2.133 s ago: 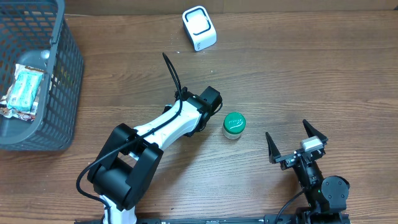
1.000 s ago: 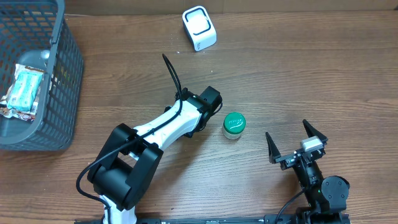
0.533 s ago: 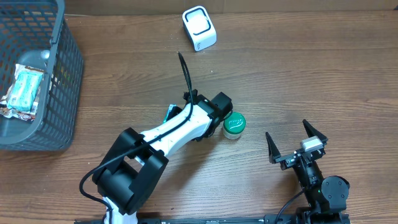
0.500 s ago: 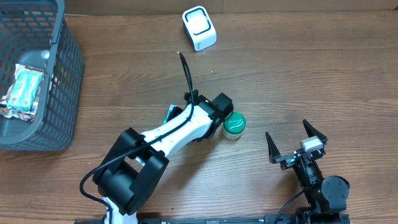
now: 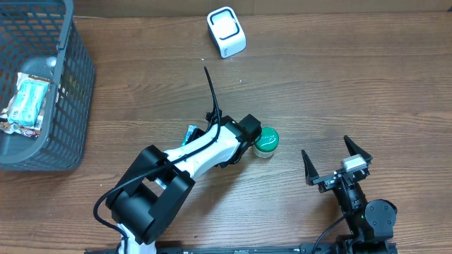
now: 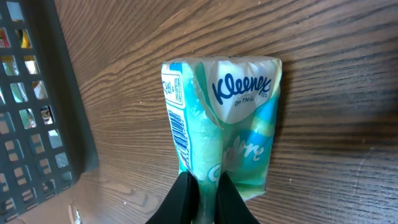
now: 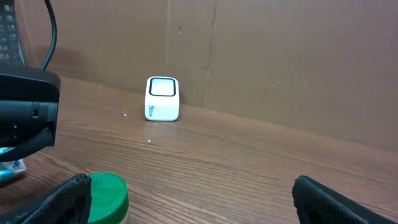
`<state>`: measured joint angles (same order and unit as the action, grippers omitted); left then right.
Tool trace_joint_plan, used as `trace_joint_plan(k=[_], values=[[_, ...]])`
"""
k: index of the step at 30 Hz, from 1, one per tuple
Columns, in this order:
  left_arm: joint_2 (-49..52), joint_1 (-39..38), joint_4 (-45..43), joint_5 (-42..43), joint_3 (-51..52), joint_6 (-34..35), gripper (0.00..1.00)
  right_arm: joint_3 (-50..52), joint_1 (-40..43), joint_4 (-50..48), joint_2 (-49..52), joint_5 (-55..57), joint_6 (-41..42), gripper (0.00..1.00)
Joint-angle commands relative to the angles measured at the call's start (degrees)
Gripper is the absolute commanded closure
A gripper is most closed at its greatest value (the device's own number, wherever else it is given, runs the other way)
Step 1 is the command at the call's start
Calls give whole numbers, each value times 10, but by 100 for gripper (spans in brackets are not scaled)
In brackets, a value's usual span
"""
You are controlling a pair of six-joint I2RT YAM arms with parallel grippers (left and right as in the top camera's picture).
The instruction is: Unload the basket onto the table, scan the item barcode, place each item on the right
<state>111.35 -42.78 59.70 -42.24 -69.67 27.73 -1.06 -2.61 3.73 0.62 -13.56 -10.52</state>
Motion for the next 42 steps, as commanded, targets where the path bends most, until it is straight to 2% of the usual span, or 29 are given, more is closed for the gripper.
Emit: trace_joint_plan(k=[1,14,20,28,31,35,42], values=[[-12,-8,-10,12,5,28,92,6,2,-3,-5,-2,4,0],[-12,-8,-17,34,5,28,74,6,2,-3,-5,-2,4,0],[-12,-8,-19,35,2,30,69,6,2,-3,-5,-2,4,0],[-17,-1,25,53,-50,41,49,6,2,-3,-5,-2,4,0],[-26,14,34,92,-77,38,40,6,2,-3,-5,-2,4,0],[-33,43,36,187,-105,2,31,6,2,-3,-5,-2,4,0],[-33,110,32,330,-107,-23,29,6,2,-3,-5,-2,4,0]])
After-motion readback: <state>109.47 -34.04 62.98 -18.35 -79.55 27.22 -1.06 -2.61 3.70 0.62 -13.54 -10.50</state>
